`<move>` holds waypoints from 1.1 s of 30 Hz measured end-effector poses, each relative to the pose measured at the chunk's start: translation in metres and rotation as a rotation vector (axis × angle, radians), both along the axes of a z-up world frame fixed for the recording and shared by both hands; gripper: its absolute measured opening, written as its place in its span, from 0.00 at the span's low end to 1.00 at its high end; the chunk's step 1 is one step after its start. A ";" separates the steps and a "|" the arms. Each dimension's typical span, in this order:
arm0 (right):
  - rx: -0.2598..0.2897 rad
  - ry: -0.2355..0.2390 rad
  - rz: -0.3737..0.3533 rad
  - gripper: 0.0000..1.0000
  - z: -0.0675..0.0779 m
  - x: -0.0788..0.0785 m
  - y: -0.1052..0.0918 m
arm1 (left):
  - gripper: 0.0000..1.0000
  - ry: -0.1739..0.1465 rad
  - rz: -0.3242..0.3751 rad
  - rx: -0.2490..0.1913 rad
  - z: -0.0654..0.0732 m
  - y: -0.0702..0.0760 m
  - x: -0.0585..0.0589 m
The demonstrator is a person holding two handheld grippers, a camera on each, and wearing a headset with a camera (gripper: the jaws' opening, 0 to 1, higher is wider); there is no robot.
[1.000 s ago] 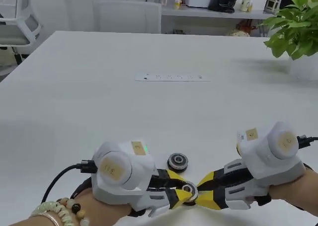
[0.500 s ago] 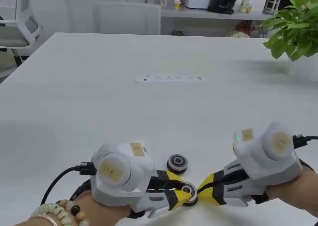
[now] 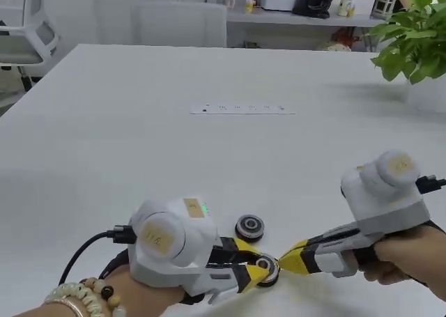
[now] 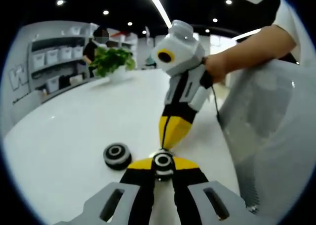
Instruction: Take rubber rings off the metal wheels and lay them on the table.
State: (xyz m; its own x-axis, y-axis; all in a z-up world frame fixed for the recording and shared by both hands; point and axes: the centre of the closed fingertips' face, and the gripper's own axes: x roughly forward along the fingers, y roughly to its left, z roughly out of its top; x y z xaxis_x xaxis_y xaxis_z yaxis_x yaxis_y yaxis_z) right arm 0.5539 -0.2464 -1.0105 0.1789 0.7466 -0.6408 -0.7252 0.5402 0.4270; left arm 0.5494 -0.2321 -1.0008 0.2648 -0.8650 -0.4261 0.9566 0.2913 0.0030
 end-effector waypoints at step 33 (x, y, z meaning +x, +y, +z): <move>0.088 0.065 -0.014 0.00 0.013 -0.008 0.015 | 0.13 -0.005 -0.018 0.006 0.000 0.001 -0.001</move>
State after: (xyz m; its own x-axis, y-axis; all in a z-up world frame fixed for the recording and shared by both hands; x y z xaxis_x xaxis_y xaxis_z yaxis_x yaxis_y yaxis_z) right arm 0.5459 -0.2313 -0.9975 0.1502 0.7982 -0.5834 -0.6870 0.5086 0.5190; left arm 0.5485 -0.2314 -1.0008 0.2517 -0.8670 -0.4301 0.9615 0.2745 0.0093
